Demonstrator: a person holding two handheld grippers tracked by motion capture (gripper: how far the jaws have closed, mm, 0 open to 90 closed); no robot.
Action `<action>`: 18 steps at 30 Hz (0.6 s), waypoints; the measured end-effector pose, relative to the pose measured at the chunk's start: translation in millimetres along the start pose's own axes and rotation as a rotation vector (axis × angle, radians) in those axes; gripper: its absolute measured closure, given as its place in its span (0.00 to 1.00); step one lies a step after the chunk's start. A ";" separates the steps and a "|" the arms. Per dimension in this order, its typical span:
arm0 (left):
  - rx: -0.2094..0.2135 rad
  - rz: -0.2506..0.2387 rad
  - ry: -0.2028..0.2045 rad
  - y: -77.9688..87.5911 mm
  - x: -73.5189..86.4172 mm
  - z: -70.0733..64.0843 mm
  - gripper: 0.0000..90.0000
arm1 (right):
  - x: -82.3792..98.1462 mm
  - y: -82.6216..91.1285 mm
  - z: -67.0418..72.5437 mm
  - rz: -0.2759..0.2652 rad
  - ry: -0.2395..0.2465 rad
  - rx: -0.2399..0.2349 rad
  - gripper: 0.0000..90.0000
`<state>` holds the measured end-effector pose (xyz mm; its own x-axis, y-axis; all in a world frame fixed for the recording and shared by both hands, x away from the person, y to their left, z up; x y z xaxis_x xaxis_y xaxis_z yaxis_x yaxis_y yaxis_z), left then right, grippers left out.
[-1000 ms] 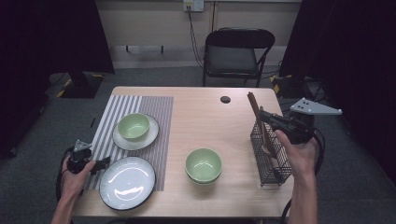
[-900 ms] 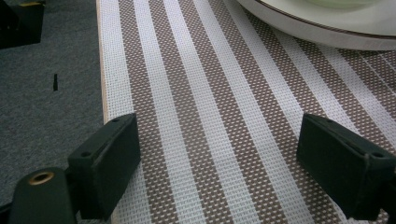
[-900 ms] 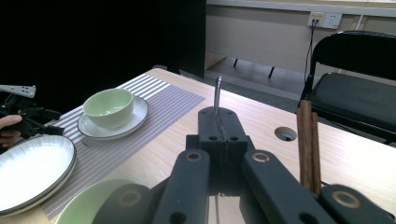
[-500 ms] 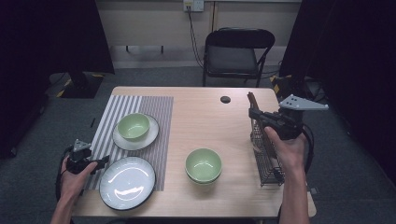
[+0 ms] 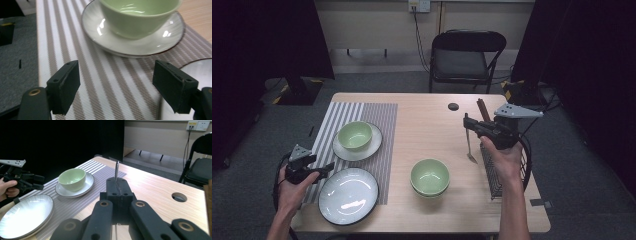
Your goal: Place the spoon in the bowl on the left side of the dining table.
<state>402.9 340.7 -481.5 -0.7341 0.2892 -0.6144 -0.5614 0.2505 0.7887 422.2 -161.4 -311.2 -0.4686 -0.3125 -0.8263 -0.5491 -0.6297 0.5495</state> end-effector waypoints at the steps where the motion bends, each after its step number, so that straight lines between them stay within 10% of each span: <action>1: 0.006 -0.002 0.000 1.2 -1.1 -2.1 0.24 | -0.5 -1.6 0.9 -0.002 0.001 -0.004 1.00; 18: 0.141 -0.045 -0.097 13.8 -21.9 -57.1 0.23 | -12.9 -22.8 21.1 0.010 0.008 -0.062 1.00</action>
<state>389.4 285.1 -455.9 -0.6648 0.3611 -0.6539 -0.5288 0.3908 0.7534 426.2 -128.0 -310.5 -0.4678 -0.3248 -0.8220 -0.5000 -0.6697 0.5491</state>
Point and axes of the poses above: each handheld gripper's, and its own axes: y roughly backward along the jaws, x roughly out of its underside, z roughly to its left, the point moved 5 cm from there along -y, roughly forward along the jaws, and after that the axes turned 15 degrees about z, right-handed, at the moved point
